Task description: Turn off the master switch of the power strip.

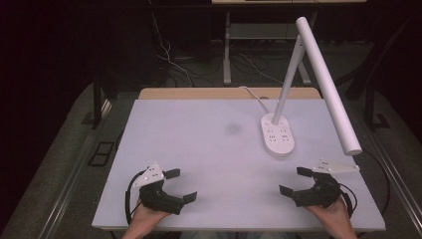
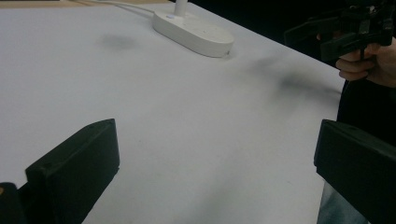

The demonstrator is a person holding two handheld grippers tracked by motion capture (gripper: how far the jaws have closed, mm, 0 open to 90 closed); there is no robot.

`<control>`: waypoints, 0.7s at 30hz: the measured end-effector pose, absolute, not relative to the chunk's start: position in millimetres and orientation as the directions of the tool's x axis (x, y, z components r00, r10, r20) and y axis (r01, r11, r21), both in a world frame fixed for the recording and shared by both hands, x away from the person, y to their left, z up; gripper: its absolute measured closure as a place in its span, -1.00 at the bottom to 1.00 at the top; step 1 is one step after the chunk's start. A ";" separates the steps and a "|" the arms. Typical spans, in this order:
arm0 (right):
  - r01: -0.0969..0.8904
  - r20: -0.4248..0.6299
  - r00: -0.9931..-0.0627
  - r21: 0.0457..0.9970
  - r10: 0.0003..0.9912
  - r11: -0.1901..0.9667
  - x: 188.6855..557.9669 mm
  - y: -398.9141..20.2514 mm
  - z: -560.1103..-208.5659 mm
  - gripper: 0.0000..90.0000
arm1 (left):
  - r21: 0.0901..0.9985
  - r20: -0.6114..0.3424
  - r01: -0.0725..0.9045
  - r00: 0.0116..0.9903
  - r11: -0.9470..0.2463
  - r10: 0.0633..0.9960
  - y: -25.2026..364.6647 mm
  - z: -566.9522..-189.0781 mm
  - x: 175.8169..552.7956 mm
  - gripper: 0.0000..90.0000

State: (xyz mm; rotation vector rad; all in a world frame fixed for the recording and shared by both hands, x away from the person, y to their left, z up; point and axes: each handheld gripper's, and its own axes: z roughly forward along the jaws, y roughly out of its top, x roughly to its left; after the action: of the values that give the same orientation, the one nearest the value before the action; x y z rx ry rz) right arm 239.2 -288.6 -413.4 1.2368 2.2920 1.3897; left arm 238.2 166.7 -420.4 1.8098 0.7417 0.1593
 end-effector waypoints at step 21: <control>0.562 0.248 -0.642 0.796 0.725 0.225 238.8 -286.4 -413.6 -0.99 | 0.891 -0.250 0.412 0.799 -0.194 0.547 162.3 -422.6 238.3 -1.00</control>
State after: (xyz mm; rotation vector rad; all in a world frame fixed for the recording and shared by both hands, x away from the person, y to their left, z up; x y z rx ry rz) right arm 238.8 -286.4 -413.6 1.2320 2.3150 1.3844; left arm 238.3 162.3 -422.6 1.8205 0.7351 0.1442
